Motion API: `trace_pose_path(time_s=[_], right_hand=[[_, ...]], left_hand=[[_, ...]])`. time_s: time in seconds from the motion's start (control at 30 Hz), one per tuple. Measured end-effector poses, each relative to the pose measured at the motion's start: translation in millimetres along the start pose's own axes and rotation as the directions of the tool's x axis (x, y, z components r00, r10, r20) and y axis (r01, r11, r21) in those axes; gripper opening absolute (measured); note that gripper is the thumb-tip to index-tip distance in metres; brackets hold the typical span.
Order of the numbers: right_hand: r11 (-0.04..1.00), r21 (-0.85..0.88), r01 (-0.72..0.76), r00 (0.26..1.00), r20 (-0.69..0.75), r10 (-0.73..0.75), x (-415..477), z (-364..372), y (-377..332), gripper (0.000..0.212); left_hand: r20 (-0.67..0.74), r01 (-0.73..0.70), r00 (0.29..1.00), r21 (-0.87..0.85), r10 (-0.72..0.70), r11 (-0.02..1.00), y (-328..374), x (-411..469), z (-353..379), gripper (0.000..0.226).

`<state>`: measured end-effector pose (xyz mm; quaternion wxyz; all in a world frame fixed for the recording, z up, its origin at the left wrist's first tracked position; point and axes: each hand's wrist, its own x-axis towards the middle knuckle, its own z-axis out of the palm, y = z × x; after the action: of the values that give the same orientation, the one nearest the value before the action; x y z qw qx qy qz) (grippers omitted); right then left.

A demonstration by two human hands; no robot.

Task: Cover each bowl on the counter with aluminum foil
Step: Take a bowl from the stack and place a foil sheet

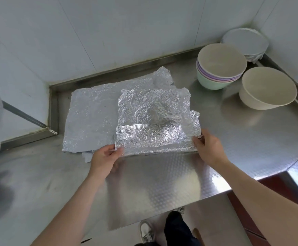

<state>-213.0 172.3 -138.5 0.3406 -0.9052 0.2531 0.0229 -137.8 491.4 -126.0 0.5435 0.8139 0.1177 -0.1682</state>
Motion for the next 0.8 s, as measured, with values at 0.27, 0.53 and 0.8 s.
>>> trace_pose_path(time_s=[0.27,0.53,0.8], right_hand=[[0.991,-0.135,0.011,1.000,0.014,-0.009,3.2,6.5,6.1,0.020],[0.950,-0.312,-0.023,0.994,-0.110,-0.012,-2.8,25.3,7.2,0.029],[0.917,-0.390,0.086,0.961,-0.210,-0.179,-3.2,29.3,8.6,0.018]], left_hand=[[-0.047,-0.026,0.998,0.180,0.035,0.983,-13.2,-5.4,4.2,0.024],[-0.063,-0.125,0.983,0.440,0.170,0.889,-20.2,-7.2,7.9,0.008],[-0.021,-0.226,0.954,0.602,0.298,0.766,-22.2,-10.3,11.1,0.015]])
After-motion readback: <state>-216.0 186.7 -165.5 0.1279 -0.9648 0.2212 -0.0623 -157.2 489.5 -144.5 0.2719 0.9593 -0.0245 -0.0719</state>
